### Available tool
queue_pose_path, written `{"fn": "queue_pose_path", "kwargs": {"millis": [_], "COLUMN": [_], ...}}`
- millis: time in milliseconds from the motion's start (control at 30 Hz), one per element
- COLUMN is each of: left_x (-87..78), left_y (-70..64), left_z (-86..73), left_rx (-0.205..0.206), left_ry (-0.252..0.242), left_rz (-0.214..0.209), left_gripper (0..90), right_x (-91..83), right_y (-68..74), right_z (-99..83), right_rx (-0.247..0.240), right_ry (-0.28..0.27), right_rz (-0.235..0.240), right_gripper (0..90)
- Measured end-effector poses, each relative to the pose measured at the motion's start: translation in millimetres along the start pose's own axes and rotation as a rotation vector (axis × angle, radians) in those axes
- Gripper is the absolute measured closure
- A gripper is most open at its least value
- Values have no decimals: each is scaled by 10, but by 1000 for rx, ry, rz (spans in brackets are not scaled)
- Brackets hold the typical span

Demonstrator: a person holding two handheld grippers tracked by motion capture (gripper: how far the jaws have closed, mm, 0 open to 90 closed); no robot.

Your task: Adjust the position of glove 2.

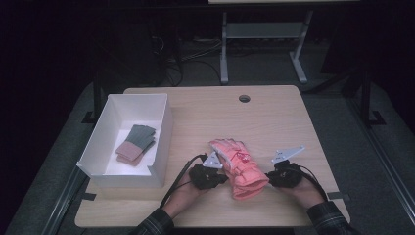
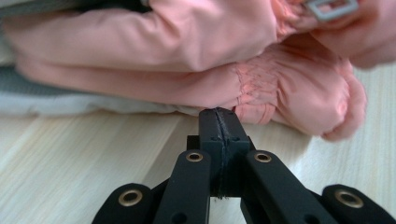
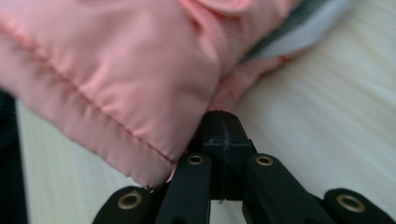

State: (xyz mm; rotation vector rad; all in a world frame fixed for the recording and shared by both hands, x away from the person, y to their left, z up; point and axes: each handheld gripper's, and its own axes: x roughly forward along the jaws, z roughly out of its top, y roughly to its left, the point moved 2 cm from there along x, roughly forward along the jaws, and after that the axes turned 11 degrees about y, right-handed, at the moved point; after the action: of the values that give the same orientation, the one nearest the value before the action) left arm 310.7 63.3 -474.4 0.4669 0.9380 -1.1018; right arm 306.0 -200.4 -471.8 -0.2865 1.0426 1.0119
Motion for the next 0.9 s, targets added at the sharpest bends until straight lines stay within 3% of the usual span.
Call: {"fn": "queue_pose_path", "kwargs": {"millis": [433,767,900], "left_x": [-134,-132,-148], "left_y": [301,319,327], "left_z": [-86,-63,-68], "left_rx": [-82,-74,-89], "left_ry": [-36,-32,-44], "left_rz": [-32,-30,-23], "left_gripper": [895,895,895], "right_x": [204,279,248], "right_y": [376,509,495], "right_z": [157,224,206], "right_rx": [-88,-122,-124], "right_ry": [15,16,24], "right_rz": [75,97,79], "right_gripper": [900,900,900]}}
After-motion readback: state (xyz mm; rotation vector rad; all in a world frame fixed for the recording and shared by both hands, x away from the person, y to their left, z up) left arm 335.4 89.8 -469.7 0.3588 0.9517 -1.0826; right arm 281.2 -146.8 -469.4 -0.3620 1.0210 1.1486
